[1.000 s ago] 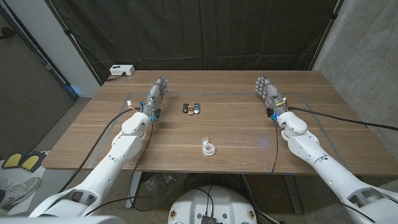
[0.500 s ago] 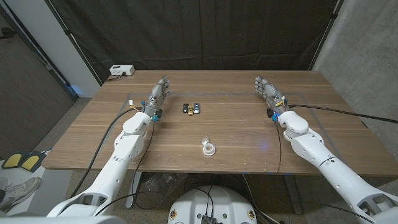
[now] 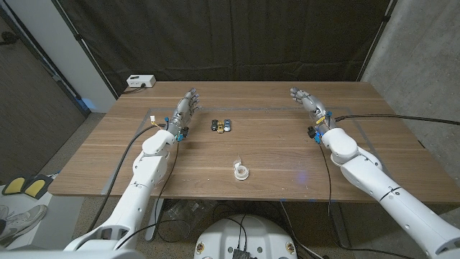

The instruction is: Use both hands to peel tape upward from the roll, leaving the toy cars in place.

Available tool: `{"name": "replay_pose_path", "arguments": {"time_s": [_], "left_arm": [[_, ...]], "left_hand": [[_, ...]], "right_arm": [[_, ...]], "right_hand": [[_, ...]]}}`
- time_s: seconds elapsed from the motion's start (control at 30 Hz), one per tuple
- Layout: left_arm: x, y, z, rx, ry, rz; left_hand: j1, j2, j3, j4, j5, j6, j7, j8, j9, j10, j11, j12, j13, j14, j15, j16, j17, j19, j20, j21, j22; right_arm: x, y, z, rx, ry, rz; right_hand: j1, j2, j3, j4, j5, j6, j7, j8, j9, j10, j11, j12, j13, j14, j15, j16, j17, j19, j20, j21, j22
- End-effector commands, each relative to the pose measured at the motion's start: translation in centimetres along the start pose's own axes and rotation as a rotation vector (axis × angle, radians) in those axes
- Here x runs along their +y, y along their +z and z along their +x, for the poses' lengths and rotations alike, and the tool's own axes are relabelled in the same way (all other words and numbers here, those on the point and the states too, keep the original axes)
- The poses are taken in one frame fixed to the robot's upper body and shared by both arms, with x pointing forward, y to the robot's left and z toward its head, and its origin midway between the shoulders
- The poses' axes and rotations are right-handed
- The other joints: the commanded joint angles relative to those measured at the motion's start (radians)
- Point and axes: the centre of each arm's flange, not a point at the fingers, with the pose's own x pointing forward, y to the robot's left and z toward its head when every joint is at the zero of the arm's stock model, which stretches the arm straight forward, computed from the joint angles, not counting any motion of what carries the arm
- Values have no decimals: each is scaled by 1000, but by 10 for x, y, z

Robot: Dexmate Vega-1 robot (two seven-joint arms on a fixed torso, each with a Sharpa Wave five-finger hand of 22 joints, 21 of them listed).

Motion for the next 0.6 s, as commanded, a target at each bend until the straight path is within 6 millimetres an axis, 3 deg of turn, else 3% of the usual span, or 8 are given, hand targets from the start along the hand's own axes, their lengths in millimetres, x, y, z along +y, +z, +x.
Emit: {"name": "replay_pose_path", "arguments": {"time_s": [0.03,0.3,0.4,0.6], "left_arm": [[-8,0,-1,3,-45,3],[-16,0,3,0,-73,1],[-20,0,6,-2,-84,0],[-30,0,15,-2,-112,0]], "left_hand": [[8,-4,-6,-1,-3,6,0,2,5,7,-1,7,4,11,2,9,2,-9,12,0,3],[8,-4,-7,-1,-4,8,0,2,5,11,1,8,5,22,3,12,3,-4,16,0,4],[8,-4,-7,-1,-5,8,-1,2,5,14,2,9,5,25,4,12,3,-2,15,-1,4],[8,-4,-8,0,-6,8,0,2,5,15,3,8,5,31,6,14,4,0,19,-2,4]], "right_arm": [[16,47,-33,-67,-32,-245],[32,75,-59,-116,-86,-409],[36,84,-69,-136,-121,-467],[45,98,-83,-162,-187,-580]], "right_hand": [[15,0,11,-2,7,35,-1,9,2,44,-4,15,1,27,-7,9,3,10,4,11,4],[20,0,22,-9,10,99,-3,21,2,96,-14,29,1,78,-20,17,3,34,0,22,5],[26,3,32,-15,14,143,-5,28,2,136,-19,39,0,124,-38,24,3,60,-13,33,7],[29,7,54,-20,21,261,-12,44,2,254,-12,68,0,247,-82,47,6,120,-13,64,14]]}}
